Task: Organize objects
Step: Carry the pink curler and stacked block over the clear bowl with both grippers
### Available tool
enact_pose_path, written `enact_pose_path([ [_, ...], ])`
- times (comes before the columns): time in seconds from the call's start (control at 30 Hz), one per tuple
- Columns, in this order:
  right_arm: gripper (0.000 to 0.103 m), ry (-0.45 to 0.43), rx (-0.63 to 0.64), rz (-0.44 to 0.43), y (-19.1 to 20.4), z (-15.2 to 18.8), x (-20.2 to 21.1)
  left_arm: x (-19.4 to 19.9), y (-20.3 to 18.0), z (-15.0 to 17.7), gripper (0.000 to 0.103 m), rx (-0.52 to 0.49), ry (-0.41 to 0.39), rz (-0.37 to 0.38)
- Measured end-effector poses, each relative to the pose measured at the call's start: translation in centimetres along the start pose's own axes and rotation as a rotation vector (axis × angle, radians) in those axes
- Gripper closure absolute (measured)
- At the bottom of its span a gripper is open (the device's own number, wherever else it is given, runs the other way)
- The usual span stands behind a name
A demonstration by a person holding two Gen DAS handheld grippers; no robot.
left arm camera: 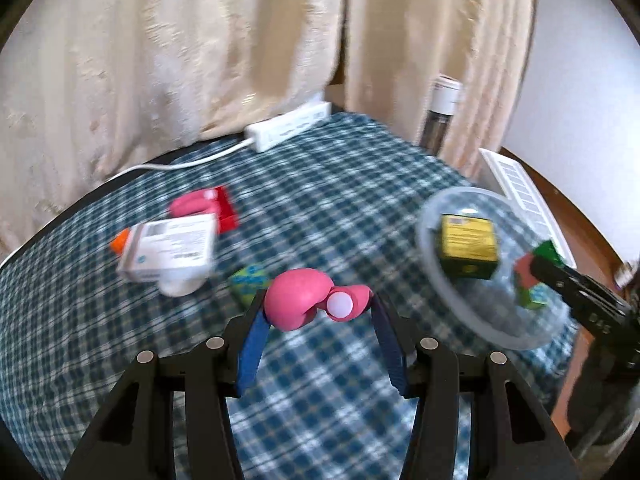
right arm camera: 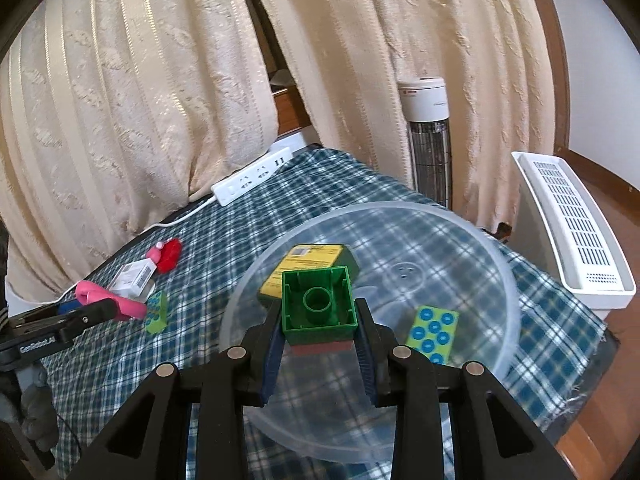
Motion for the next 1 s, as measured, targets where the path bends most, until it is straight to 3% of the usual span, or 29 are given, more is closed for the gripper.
enact_pose_path([
  [0.53,0.068,-0.009,-0.055,0.023,-3.5,-0.2,0.5,-1.4,-10.5,-1.4,0.051,-0.167,0.047,0.200],
  [1.0,0.068,-0.003,-0.086,0.018,-5.1,-0.3,0.2,-4.1,-14.9,-0.5,0.050,-0.223,0.131,0.298],
])
Point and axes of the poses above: each gripper's, at about its wrist camera, not at the fingertips, and x roughly against the way its jaws point, y to its left, z to its underside, the point moved 6 cm from there along -x, roughly the way its jaws point, and after that the axes turned 5 degrees about y, right-handed, at the moved point
